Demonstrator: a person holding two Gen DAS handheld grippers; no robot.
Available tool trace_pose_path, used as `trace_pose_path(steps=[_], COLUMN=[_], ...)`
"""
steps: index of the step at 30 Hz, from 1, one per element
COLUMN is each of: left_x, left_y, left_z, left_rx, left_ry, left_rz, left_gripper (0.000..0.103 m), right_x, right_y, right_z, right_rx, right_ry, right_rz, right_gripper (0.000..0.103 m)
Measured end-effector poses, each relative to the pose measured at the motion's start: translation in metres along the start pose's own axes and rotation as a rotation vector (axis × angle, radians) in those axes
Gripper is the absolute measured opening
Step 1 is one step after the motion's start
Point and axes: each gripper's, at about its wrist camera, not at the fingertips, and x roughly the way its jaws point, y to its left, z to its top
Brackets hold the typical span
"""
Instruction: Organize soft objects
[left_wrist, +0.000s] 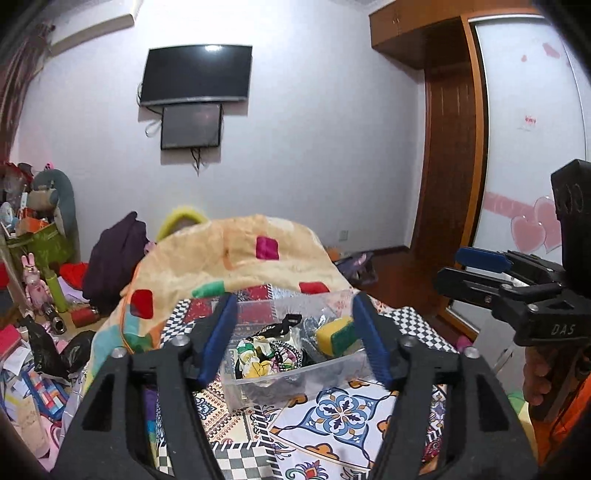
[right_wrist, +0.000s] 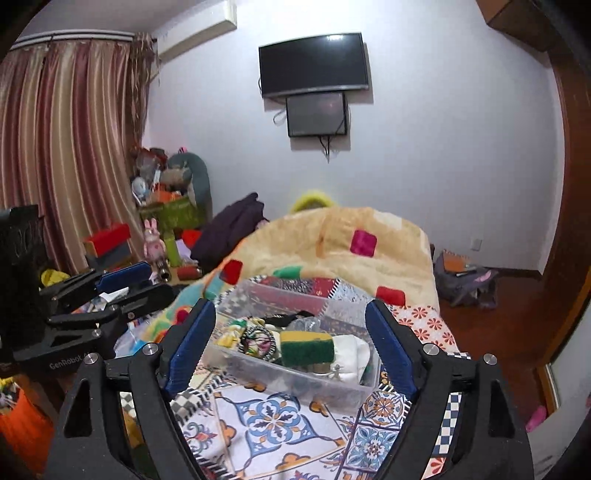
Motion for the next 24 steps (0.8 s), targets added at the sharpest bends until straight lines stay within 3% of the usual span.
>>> trace_pose_path(steps=[6, 9, 24], left_x=[-0.021, -0.026, -0.027], left_y=[-0.005, -0.009, -0.018], left_z=[-0.004, -0.009, -0.016], left_rx=[-0.019, -0.007, 0.026], left_ry=[-0.051, -0.068, -0.065], left_rz=[0.022, 0.041, 0.056], left_gripper=[0.094, 0.098, 0.103], right_x=[-0.020, -0.024, -0.029], right_y=[0.007, 0.011, 0.012], right_z=[-0.005, -0.009, -0.021], right_rx=[0.004, -0.006, -0.004], right_ry=[-0.054, -0.080, -0.076], right_rz=[-0.007, -0.021, -0.010], right_gripper=[0.095, 0.103, 0.103])
